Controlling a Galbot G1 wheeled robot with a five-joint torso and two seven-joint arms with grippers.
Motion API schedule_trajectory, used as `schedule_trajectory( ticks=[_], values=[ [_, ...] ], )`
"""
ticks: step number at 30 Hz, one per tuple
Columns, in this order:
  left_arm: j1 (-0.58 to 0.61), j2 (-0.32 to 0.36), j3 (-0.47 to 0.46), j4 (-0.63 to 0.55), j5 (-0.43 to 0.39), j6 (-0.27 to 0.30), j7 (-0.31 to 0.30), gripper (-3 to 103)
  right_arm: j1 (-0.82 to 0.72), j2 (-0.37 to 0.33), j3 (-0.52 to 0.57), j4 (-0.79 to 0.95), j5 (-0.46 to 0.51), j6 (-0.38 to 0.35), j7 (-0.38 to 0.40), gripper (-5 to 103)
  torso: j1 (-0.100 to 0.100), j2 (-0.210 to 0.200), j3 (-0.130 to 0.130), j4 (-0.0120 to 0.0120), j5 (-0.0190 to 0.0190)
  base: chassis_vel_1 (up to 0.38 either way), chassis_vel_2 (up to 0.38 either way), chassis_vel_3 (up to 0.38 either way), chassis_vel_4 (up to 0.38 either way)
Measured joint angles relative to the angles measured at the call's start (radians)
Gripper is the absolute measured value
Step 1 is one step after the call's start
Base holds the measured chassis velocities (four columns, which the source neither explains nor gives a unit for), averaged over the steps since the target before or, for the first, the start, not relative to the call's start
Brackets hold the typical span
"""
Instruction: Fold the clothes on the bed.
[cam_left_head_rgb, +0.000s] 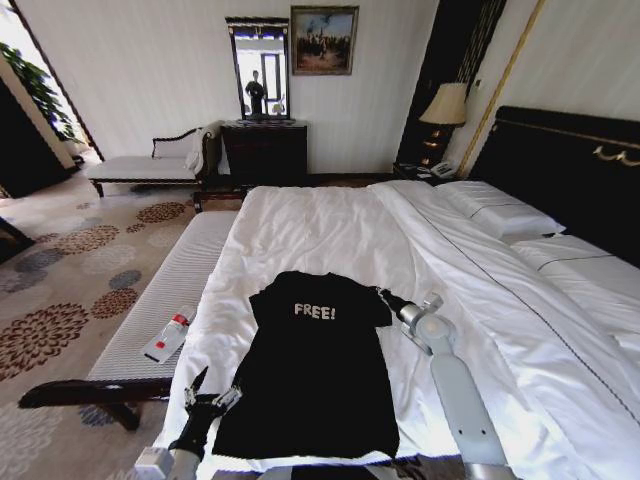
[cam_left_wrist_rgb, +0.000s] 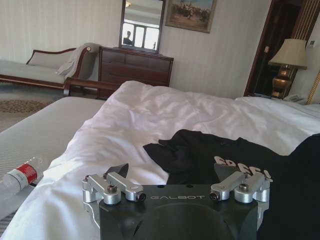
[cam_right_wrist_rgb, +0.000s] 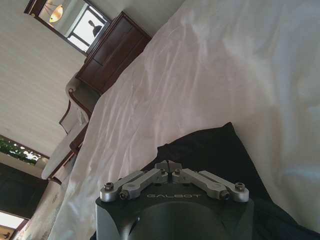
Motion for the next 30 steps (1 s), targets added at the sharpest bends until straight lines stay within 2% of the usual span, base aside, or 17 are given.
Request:
schedule_trajectory(
  ticks=[13, 23, 24, 27, 28, 29, 30],
  values=[
    [0.002, -0.006, -0.002, 0.001, 0.003, -0.002, 0.002, 98, 0.111, 0.046, -0.123, -0.141, -0.067, 0.008, -0.009, 0, 0.000, 0.000, 0.000, 0.0002, 0.0000, 0.000, 0.000, 0.000, 0.000],
    [0.010, -0.010, -0.013, 0.000, -0.002, -0.010, 0.002, 98, 0.106, 0.045, -0.182, -0.212, -0.168, 0.030, -0.054, 0, 0.000, 0.000, 0.000, 0.0000, 0.0001, 0.000, 0.000, 0.000, 0.000],
    [0.009, -0.012, -0.012, 0.000, -0.002, -0.010, 0.002, 98, 0.103, 0.042, -0.185, -0.218, -0.175, 0.033, -0.058, -3, 0.000, 0.000, 0.000, 0.0000, 0.0002, 0.000, 0.000, 0.000, 0.000],
    [0.008, -0.014, -0.009, 0.000, -0.001, -0.008, 0.002, 96, 0.093, 0.036, -0.189, -0.223, -0.179, 0.037, -0.070, -3, 0.000, 0.000, 0.000, 0.0000, 0.0002, 0.000, 0.000, 0.000, 0.000],
    [0.007, -0.015, -0.007, 0.003, 0.001, -0.008, 0.001, 97, 0.087, 0.032, -0.193, -0.223, -0.183, 0.040, -0.077, 8, 0.000, 0.000, 0.000, 0.0000, 0.0002, 0.000, 0.000, 0.000, 0.000],
    [0.006, -0.016, -0.006, 0.005, 0.001, -0.008, 0.000, 98, 0.083, 0.030, -0.197, -0.223, -0.186, 0.041, -0.081, 13, 0.000, 0.000, 0.000, 0.0000, 0.0002, 0.000, 0.000, 0.000, 0.000],
    [0.006, -0.016, -0.006, 0.005, 0.001, -0.008, 0.000, 98, 0.083, 0.030, -0.197, -0.223, -0.186, 0.041, -0.081, 13, 0.000, 0.000, 0.000, 0.0000, 0.0002, 0.000, 0.000, 0.000, 0.000]
  ],
)
